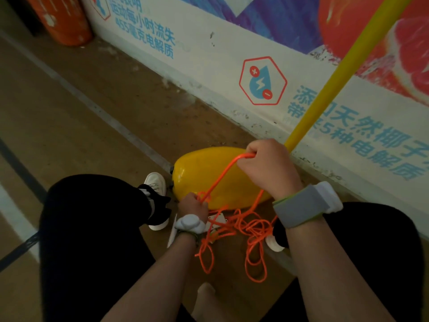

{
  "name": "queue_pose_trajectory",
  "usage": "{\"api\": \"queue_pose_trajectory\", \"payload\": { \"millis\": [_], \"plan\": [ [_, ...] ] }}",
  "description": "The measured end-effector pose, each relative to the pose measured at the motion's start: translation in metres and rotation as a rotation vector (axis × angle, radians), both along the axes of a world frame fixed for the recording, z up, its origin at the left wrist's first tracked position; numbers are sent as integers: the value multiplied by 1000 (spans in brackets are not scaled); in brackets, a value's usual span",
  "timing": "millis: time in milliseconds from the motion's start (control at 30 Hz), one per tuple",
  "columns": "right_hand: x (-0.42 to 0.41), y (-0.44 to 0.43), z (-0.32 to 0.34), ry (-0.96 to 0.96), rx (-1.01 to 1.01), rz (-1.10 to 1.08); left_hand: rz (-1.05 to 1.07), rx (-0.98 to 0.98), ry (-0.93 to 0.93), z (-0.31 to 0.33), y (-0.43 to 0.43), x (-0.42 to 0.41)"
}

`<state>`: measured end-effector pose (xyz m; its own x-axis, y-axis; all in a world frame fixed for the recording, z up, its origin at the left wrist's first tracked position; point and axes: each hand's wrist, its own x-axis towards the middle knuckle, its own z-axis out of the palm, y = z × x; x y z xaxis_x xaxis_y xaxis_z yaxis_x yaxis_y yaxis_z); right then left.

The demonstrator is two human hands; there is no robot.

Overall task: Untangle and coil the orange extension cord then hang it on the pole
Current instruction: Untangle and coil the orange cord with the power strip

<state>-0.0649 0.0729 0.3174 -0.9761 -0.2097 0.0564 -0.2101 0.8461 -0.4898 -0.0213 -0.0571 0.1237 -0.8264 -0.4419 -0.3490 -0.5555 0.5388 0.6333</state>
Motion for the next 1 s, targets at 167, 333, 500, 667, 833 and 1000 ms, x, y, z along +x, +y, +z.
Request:
{"api": "queue_pose_trajectory", "payload": {
  "millis": [167,333,500,667,833,1000],
  "plan": [
    [6,-4,4,228,47,-61,76,162,181,9,-3,0],
    [-12,7,1,17,-13,-34,166,557,273,16,4,-6],
    [-26,21,-13,-313,-752,-68,29,720,165,27,4,-7],
    [-25,17,-55,-152,-538,-150,-198,931,119,40,9,-2],
    [-4,10,-117,-349,-313,-189,-42,1121,164,43,7,-5],
    [27,-7,-152,-504,-402,-254,81,1064,172,32,14,0]
  ]
}}
